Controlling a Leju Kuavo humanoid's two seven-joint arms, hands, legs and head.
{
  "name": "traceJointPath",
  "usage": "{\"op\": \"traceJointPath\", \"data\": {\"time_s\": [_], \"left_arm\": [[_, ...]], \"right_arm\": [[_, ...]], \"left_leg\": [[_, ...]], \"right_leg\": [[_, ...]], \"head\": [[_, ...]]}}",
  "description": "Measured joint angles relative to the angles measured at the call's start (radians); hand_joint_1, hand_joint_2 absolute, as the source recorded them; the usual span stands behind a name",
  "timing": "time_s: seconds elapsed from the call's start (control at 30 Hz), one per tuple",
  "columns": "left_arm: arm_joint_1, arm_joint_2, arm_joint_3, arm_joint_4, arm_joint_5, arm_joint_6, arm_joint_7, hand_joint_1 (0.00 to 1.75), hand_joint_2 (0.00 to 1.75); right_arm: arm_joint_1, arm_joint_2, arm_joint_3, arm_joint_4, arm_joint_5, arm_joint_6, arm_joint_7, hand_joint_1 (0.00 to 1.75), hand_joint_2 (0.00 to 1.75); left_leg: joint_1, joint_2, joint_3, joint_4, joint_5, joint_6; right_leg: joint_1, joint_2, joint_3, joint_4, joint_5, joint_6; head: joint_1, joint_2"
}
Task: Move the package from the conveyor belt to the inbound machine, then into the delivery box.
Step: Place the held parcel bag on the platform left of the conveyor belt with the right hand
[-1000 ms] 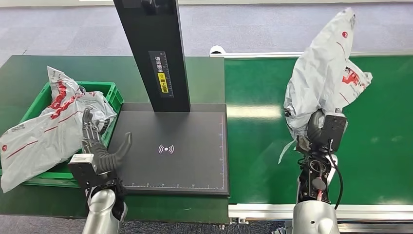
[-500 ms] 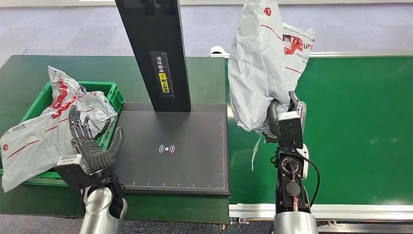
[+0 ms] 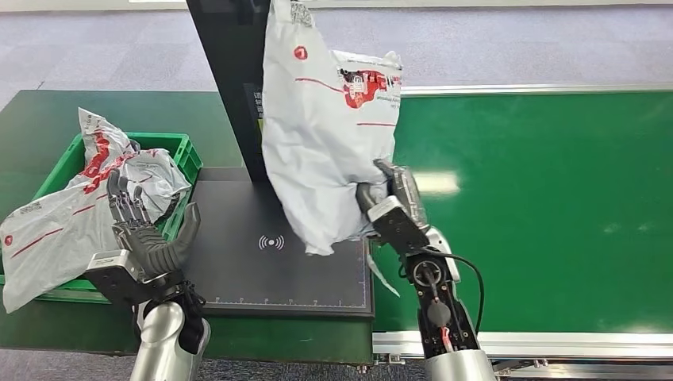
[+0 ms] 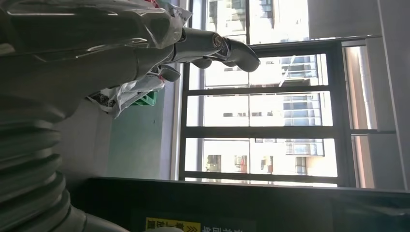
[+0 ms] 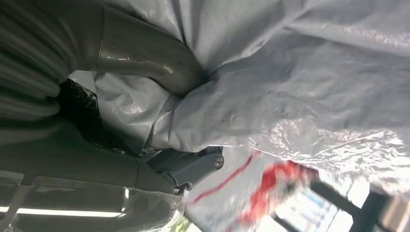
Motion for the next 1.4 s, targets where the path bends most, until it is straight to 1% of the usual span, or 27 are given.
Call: {"op": "traceJointPath", "data": {"time_s": [0.07,0.2,0.27,0.37,0.47,0.67,0.77,0.83,0.97,1.07,1.17,1.27,1.3,1.33,1.4], "left_arm": [[0.000,0.004,0.000,-0.003,0.006,0.000,0.000,0.00,1.75],[-0.001,0.012,0.000,-0.004,0.017,0.001,0.000,0.00,1.75],[-0.002,0.015,-0.001,0.000,0.021,0.000,0.000,0.00,1.75],[-0.007,0.017,-0.006,0.011,0.022,0.000,0.000,0.00,1.75],[-0.011,0.020,-0.014,0.022,0.022,-0.003,0.000,0.00,1.75],[-0.023,0.026,-0.019,0.041,0.029,-0.007,0.000,0.00,1.75],[-0.029,0.029,-0.019,0.050,0.031,-0.008,0.000,0.00,1.75],[-0.032,0.031,-0.020,0.055,0.031,-0.010,0.000,0.00,1.75],[-0.040,0.034,-0.020,0.066,0.032,-0.020,0.000,0.00,1.75],[-0.043,0.035,-0.020,0.073,0.034,-0.028,0.000,0.00,1.75],[-0.045,0.037,-0.020,0.077,0.035,-0.039,0.000,0.00,1.75],[-0.047,0.039,-0.019,0.080,0.035,-0.039,0.000,0.00,1.75],[-0.047,0.040,-0.019,0.080,0.035,-0.039,0.000,0.00,1.75],[-0.047,0.040,-0.019,0.081,0.035,-0.039,0.000,0.00,1.75],[-0.047,0.041,-0.018,0.081,0.034,-0.035,0.000,0.00,1.75]], "right_arm": [[-0.016,0.000,0.050,0.059,0.057,-0.016,0.043,1.75,1.75],[-0.063,0.002,0.149,0.217,0.216,-0.097,0.203,1.75,1.75],[-0.089,0.007,0.191,0.298,0.265,-0.114,0.255,1.75,1.75],[-0.118,0.015,0.241,0.398,0.291,-0.110,0.277,1.75,1.75],[-0.134,0.019,0.268,0.463,0.296,-0.109,0.297,1.75,1.75],[-0.175,0.018,0.298,0.549,0.333,-0.073,0.387,1.75,1.75],[-0.191,0.018,0.313,0.574,0.343,-0.058,0.398,1.75,1.75],[-0.196,0.018,0.316,0.582,0.334,-0.046,0.367,1.75,1.75],[-0.192,0.017,0.318,0.586,0.288,0.040,0.198,1.75,1.75],[-0.181,0.016,0.322,0.585,0.260,0.071,0.114,1.75,1.75],[-0.168,0.015,0.326,0.576,0.222,0.116,0.013,1.75,1.75],[-0.150,0.013,0.333,0.550,0.186,0.149,-0.052,1.75,1.75],[-0.145,0.012,0.335,0.538,0.174,0.159,-0.064,1.71,1.75],[-0.140,0.011,0.339,0.525,0.163,0.166,-0.073,1.61,1.75],[-0.133,0.009,0.347,0.502,0.151,0.164,-0.072,0.74,1.75]], "left_leg": [[0.000,0.000,0.000,0.000,0.000,0.000],[0.000,0.000,0.000,0.000,0.000,0.000],[0.000,-0.001,0.000,0.000,0.000,0.000],[0.000,-0.001,0.000,0.000,0.000,0.000],[0.000,-0.001,0.000,0.000,0.000,0.000],[0.000,0.000,0.002,0.000,0.000,0.000],[0.000,0.000,0.003,0.000,0.000,0.000],[0.000,0.000,0.004,0.000,0.000,0.000],[0.000,0.003,0.004,0.000,0.000,0.000],[0.000,0.003,0.004,0.000,0.000,0.000],[0.000,0.003,0.004,0.000,0.000,0.000],[0.000,0.003,0.003,0.000,0.000,0.000],[0.000,0.003,0.003,0.000,0.000,0.000],[0.000,0.003,0.003,0.000,0.000,0.000],[0.000,0.003,0.003,0.000,0.000,0.000]], "right_leg": [[0.000,0.000,0.000,0.000,0.000,0.000],[0.000,0.000,0.000,0.000,0.000,0.000],[0.000,0.000,0.000,0.000,0.000,0.000],[0.000,0.000,0.000,0.000,0.000,0.000],[0.000,0.000,0.000,0.000,0.000,0.000],[0.000,0.000,0.001,0.000,0.000,0.000],[0.000,0.000,0.002,0.000,0.000,0.000],[0.000,0.000,0.003,0.000,0.000,0.000],[0.000,0.002,0.003,0.000,0.000,0.000],[0.000,0.002,0.003,0.000,0.000,0.000],[0.000,0.002,0.002,0.000,0.000,0.000],[0.000,0.002,0.002,0.000,0.000,0.000],[0.000,0.002,0.002,0.000,0.000,0.000],[0.000,0.002,0.002,0.000,0.000,0.000],[0.000,0.002,0.002,0.000,0.000,0.000]], "head": [[0.000,0.000],[0.000,0.000],[0.000,0.000],[0.000,0.000],[0.000,0.000],[0.000,0.000],[0.000,0.000],[0.000,0.000],[0.000,0.000],[0.000,0.000],[0.000,0.000],[0.000,0.000],[0.000,0.000],[0.000,0.000],[0.000,0.000]]}}
